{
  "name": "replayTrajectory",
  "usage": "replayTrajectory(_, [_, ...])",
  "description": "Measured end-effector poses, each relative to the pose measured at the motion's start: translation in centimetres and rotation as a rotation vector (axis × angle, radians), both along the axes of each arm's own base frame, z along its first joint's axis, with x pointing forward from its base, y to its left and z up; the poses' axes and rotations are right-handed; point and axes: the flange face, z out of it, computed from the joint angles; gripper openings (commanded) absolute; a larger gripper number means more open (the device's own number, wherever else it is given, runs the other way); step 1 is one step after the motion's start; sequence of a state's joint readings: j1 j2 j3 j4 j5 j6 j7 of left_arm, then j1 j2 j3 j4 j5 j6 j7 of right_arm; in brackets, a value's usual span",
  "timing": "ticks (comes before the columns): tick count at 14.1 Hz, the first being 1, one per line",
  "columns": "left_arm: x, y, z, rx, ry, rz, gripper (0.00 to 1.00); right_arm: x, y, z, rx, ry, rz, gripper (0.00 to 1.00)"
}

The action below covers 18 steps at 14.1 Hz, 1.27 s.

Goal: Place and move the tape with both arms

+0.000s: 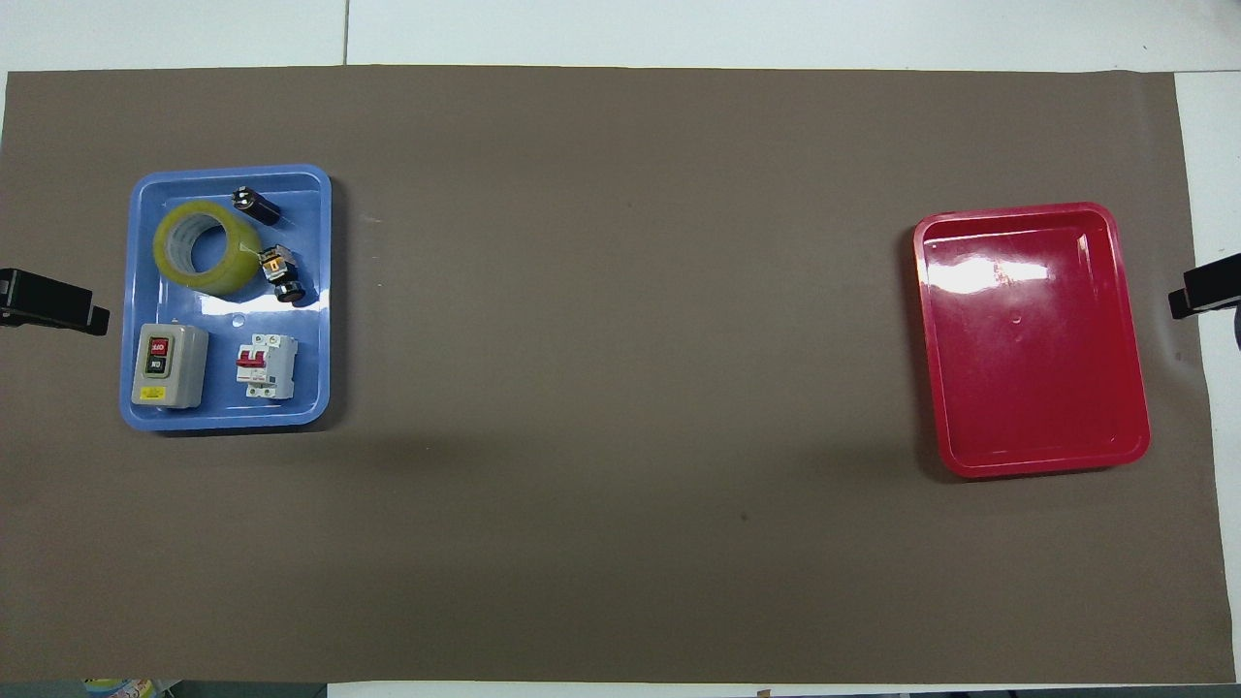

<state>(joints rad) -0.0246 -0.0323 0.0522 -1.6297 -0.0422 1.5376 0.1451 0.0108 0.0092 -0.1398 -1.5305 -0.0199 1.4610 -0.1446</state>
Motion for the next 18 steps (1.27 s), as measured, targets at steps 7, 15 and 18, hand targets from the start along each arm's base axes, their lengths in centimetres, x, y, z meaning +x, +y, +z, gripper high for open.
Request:
replayTrajectory(7, [3.4, 4.5, -5.0, 0.013, -0.098, 0.065, 1.0, -0.1, -0.4, 0.0, 0.0, 0.0, -0.008, 1.0])
replayTrajectory(15, [11.0, 7.6, -21.7, 0.047, -0.152, 0.024, 1.0, -0.1, -0.3, 0.0, 0.0, 0.0, -0.006, 1.0])
replayTrajectory(18, [12.2, 7.6, -26.4, 0.057, -0.184, 0.022, 0.99, 0.0, -0.3, 0.0, 0.0, 0.0, -0.006, 1.0])
